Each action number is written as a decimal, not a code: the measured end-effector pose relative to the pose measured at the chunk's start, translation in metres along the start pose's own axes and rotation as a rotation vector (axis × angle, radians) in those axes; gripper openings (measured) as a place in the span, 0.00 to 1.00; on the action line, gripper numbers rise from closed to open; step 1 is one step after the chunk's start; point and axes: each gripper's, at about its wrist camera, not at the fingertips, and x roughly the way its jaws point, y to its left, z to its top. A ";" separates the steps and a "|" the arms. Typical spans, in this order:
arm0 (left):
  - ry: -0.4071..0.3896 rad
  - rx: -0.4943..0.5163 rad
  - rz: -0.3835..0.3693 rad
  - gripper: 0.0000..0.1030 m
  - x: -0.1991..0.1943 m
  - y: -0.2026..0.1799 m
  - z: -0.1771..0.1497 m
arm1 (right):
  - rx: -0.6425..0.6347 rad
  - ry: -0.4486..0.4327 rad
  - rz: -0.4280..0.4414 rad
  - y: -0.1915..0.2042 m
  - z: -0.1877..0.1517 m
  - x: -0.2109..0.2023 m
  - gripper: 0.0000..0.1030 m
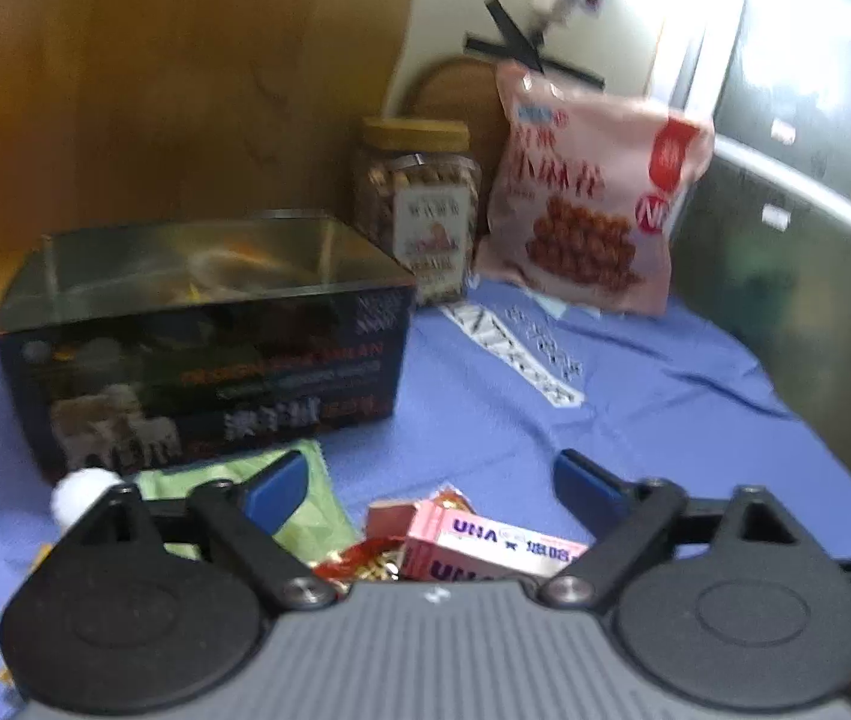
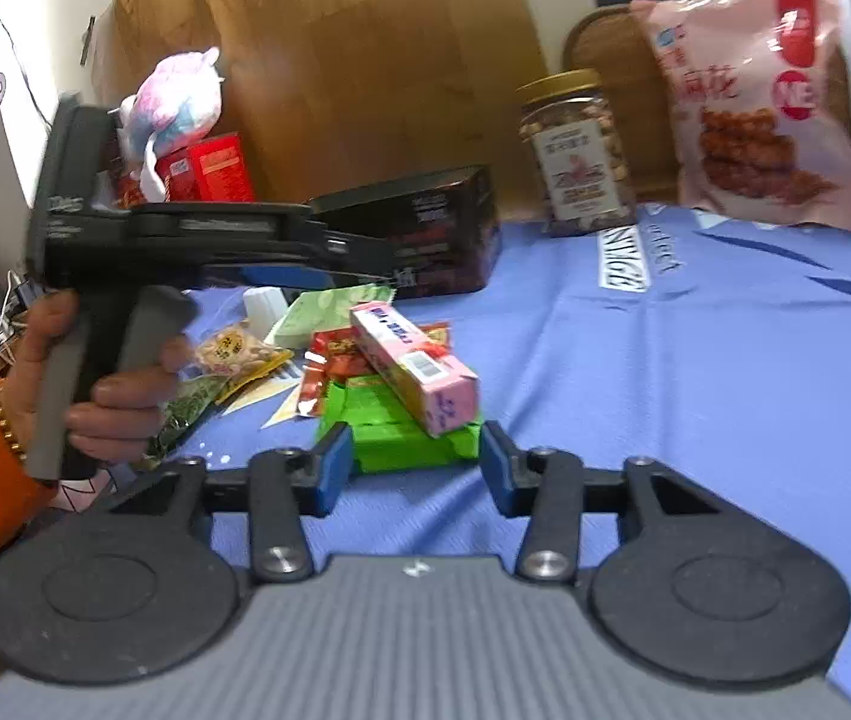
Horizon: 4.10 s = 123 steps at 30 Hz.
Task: Organize snacks
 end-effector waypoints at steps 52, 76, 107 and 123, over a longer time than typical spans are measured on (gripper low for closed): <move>-0.113 -0.080 0.130 0.66 -0.122 -0.009 -0.092 | -0.166 0.041 0.027 0.047 -0.019 -0.007 0.35; -0.285 -0.059 0.284 0.54 -0.085 0.035 0.042 | -0.253 -0.140 0.063 0.034 0.124 0.080 0.37; -0.223 -0.010 0.179 0.57 -0.127 -0.030 -0.129 | 0.354 -0.092 -0.123 0.037 -0.065 -0.080 0.51; -0.174 -0.043 0.180 0.58 -0.116 -0.020 -0.121 | 0.540 -0.134 -0.013 0.023 -0.089 -0.081 0.53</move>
